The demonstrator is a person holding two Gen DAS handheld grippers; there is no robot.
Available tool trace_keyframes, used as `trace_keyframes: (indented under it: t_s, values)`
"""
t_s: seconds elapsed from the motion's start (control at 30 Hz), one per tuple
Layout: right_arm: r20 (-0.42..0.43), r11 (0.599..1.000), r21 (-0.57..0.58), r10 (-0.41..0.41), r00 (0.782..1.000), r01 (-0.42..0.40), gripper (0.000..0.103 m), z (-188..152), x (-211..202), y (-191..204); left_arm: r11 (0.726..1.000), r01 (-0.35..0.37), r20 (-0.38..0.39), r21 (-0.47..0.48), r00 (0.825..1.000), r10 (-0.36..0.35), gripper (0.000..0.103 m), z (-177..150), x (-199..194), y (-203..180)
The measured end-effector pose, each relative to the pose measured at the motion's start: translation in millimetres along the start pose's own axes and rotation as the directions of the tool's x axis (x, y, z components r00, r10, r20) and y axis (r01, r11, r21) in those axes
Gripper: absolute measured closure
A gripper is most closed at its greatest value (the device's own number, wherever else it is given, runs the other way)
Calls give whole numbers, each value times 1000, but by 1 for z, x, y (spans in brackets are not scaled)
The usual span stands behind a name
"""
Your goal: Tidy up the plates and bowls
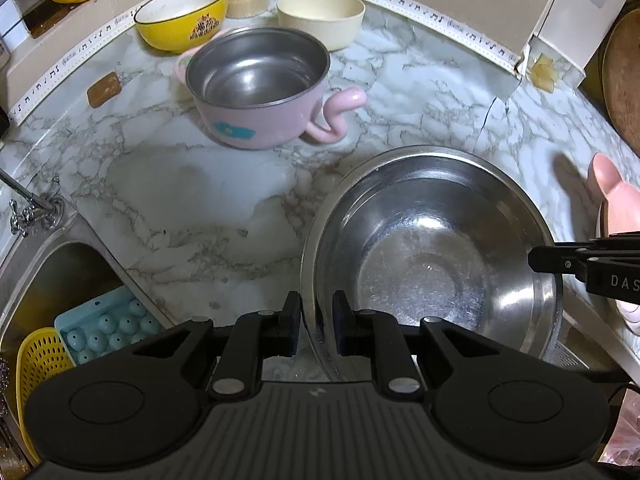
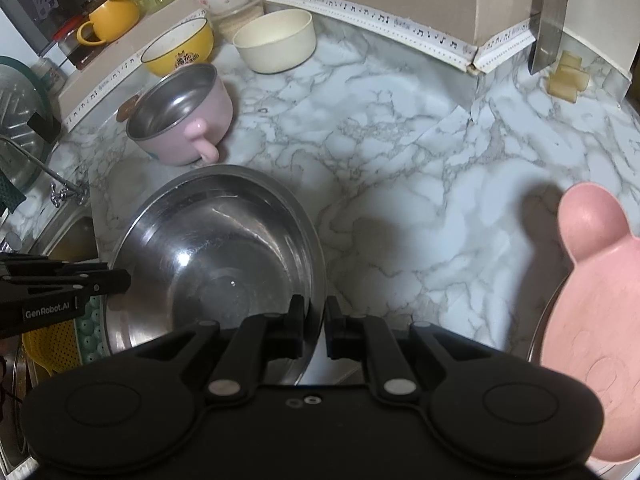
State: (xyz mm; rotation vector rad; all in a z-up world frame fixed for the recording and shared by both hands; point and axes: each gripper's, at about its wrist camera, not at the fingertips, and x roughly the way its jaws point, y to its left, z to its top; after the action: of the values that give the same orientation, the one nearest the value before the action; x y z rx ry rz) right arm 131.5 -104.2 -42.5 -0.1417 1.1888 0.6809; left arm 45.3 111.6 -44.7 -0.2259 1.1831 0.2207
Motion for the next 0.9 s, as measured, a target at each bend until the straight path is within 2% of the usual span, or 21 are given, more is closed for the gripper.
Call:
trace_keyframes:
  t_s: [0.47, 0.63, 0.9]
  values:
    - [-37, 1000, 11, 4, 999, -3, 92, -6, 10, -3, 1000, 0, -8, 19, 1000, 0, 87, -4, 7, -1]
    - [-45, 1000, 6, 20, 999, -20, 84, -5, 11, -4, 1000, 13, -6, 20, 1000, -13, 87, -3, 8, 1]
    - [-43, 1000, -13, 11, 999, -11, 79, -4, 9, -2, 1000, 21, 8, 15, 1000, -21, 87, -5, 6, 6]
